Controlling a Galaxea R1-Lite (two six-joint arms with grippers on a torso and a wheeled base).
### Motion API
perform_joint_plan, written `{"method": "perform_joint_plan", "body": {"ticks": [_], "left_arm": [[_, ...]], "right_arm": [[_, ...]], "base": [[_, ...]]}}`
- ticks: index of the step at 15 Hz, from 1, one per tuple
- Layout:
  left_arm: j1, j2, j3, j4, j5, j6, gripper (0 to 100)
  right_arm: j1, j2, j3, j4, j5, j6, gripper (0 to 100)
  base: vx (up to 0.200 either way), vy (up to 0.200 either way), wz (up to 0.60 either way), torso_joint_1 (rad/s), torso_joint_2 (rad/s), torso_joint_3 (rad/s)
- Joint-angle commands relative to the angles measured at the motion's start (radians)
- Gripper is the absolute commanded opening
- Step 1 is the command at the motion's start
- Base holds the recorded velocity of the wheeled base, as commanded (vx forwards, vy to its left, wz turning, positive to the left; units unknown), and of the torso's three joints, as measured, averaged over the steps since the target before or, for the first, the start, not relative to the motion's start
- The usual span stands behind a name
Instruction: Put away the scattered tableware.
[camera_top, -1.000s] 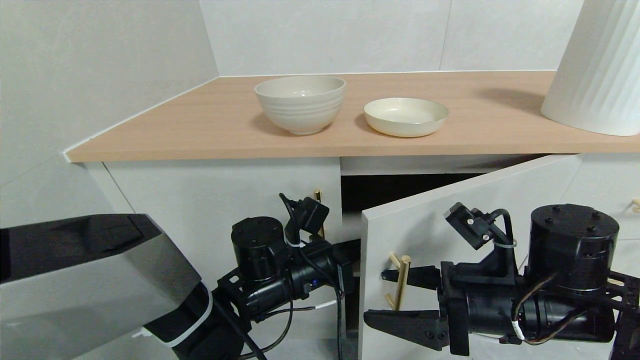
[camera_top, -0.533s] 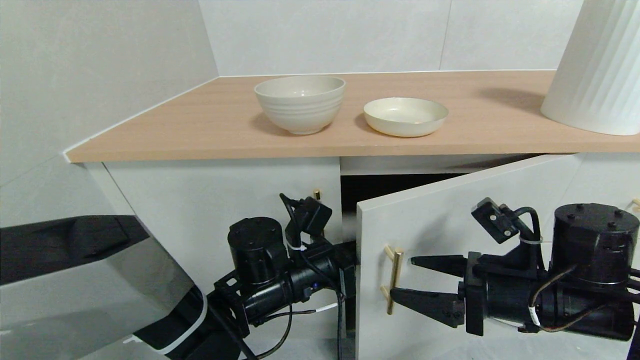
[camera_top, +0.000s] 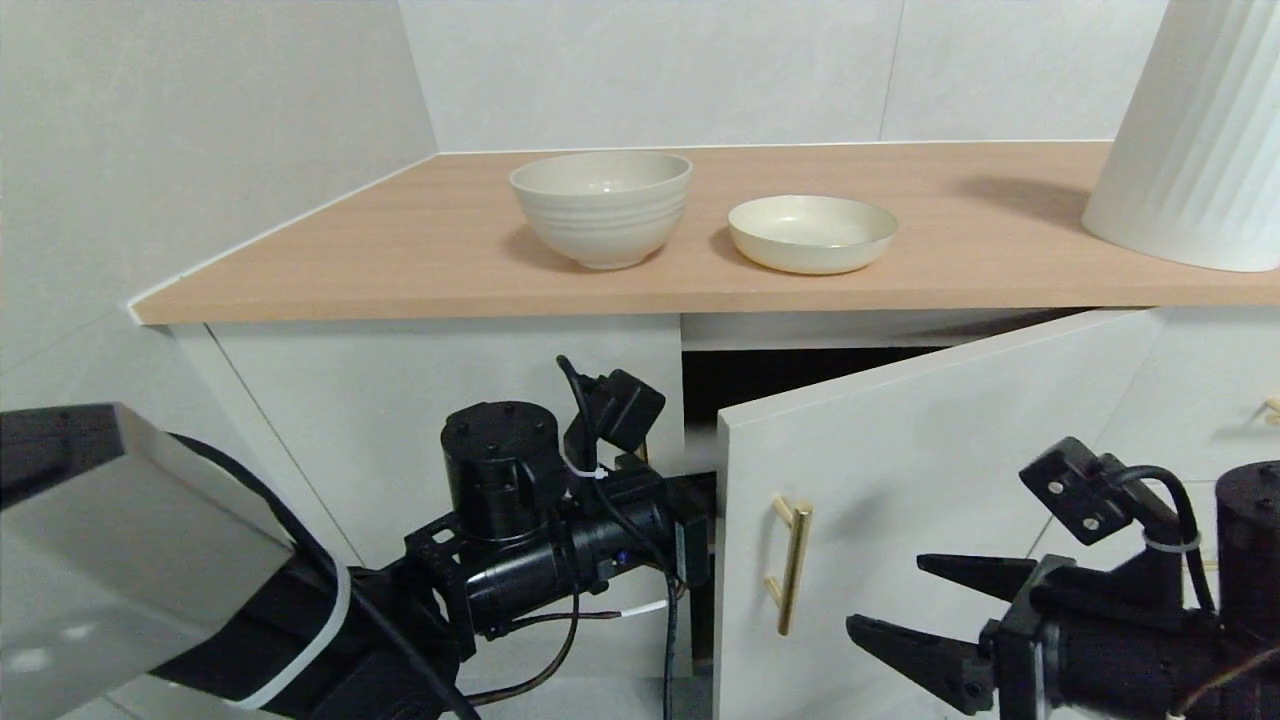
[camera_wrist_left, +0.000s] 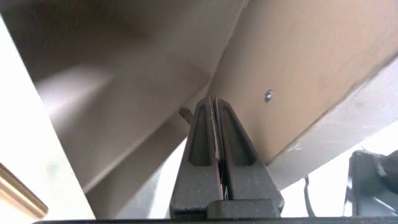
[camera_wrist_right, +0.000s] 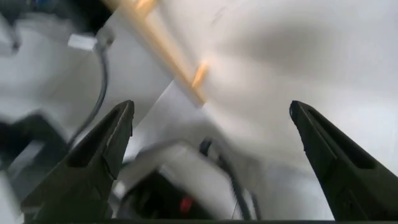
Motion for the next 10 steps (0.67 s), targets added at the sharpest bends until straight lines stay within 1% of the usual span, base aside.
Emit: {"method": "perform_joint_plan", "body": {"ticks": [1,3,7,10], "left_arm": [[-0.013,-0.044,0.012,0.01,-0.005,0.0,0],[-0.024,0.002,0.009,0.006,-0.004,0.001,0],[-0.039,0.033,0.0,-0.001,-0.004,0.0,0],[-0.042,0.037,0.0,-0.002,-0.002,0.0,0]], "right_arm": [[0.025,-0.171,-0.036,0.153,0.04,0.004,100],[0.024,-0.186,-0.035,0.18,0.071,0.006,100],[0.025,-0.176,-0.032,0.182,0.08,0.006,100],[0.025,-0.173,-0.03,0.182,0.085,0.006,100]], "base": [[0.0,0.0,0.0,0.0,0.0,0.0],[0.0,0.0,0.0,0.0,0.0,0.0],[0.0,0.0,0.0,0.0,0.0,0.0],[-0.2,0.0,0.0,0.004,0.0,0.002]]}}
